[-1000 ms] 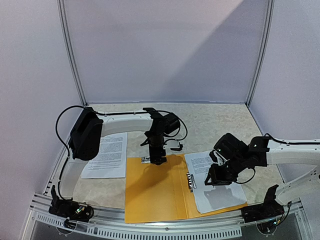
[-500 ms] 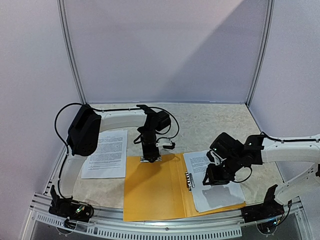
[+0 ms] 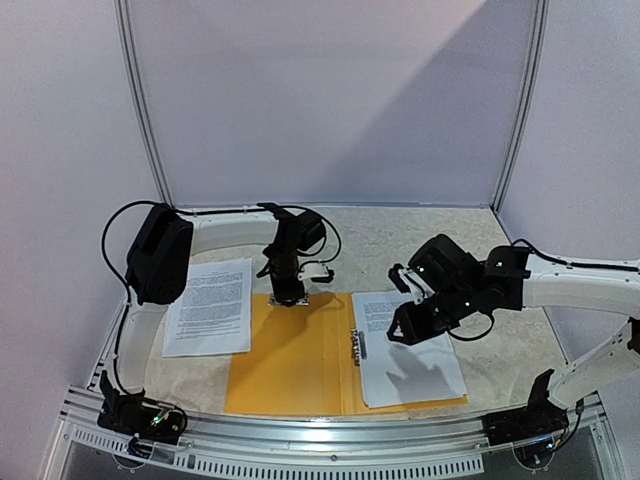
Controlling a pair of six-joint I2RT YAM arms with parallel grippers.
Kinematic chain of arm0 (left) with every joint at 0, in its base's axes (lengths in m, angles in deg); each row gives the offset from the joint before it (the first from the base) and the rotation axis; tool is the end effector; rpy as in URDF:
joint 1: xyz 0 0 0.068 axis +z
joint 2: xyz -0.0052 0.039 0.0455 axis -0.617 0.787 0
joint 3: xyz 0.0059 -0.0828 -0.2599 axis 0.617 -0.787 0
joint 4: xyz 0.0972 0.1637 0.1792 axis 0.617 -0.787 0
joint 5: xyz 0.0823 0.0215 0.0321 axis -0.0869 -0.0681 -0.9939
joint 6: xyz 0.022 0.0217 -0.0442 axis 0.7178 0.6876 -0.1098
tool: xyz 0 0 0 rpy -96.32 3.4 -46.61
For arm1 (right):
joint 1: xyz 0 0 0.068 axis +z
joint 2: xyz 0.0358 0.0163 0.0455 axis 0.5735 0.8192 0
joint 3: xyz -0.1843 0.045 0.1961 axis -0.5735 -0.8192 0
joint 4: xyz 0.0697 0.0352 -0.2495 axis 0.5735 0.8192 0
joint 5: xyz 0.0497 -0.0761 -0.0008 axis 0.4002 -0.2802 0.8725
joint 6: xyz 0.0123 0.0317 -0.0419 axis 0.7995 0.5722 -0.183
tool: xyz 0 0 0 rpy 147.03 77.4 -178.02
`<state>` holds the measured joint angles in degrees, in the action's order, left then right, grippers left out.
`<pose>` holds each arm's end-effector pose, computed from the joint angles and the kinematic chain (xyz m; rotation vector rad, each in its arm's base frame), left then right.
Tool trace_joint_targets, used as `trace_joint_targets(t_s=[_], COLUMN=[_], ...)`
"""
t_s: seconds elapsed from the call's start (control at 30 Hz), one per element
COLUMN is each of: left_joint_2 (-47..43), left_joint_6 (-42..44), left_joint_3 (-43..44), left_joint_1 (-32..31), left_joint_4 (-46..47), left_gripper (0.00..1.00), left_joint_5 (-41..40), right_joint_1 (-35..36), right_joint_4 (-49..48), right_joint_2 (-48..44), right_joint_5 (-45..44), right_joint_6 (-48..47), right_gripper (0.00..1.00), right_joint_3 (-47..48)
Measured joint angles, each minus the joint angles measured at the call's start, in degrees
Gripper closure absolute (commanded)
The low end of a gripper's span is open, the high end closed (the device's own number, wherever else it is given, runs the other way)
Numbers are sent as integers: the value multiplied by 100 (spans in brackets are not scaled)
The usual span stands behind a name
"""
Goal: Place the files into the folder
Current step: Clamp the file in the folder with some files.
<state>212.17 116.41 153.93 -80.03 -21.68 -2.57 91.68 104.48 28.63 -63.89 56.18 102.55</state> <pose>0.3386 -0.2972 0.1432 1.7706 2.4882 0.2069 0.1428 0.2219 0.2420 -0.5302 2.7128 0.6067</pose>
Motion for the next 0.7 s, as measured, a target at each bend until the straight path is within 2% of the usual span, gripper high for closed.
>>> trace_joint_targets(t_s=[0.13,0.27,0.37,0.53,0.7], left_joint_2=[-138,-203,-210,-210,-151], left_joint_6=[170,330,389,400,391], left_joint_3=[-247,-367,-374,-352,-243], left_joint_1=[118,149,155,186,243], left_joint_4=[321,503,535,535,446], left_gripper=[51,50,49,48,48], left_joint_5=[-247,-374,-404,-372,-249], right_joint_1=[413,625,638,684,704], right_joint_4=[-490,-1016,-1283,-1508,-1585], right_joint_2=[33,210,498,1064,1486], right_joint_5=[-365,-332,-245,-247,-514], right_joint_6=[-1491,-3158,-4076,-5158,-5814], right_gripper=[65,68,70,72,68], right_joint_3=[199,219,319,527,695])
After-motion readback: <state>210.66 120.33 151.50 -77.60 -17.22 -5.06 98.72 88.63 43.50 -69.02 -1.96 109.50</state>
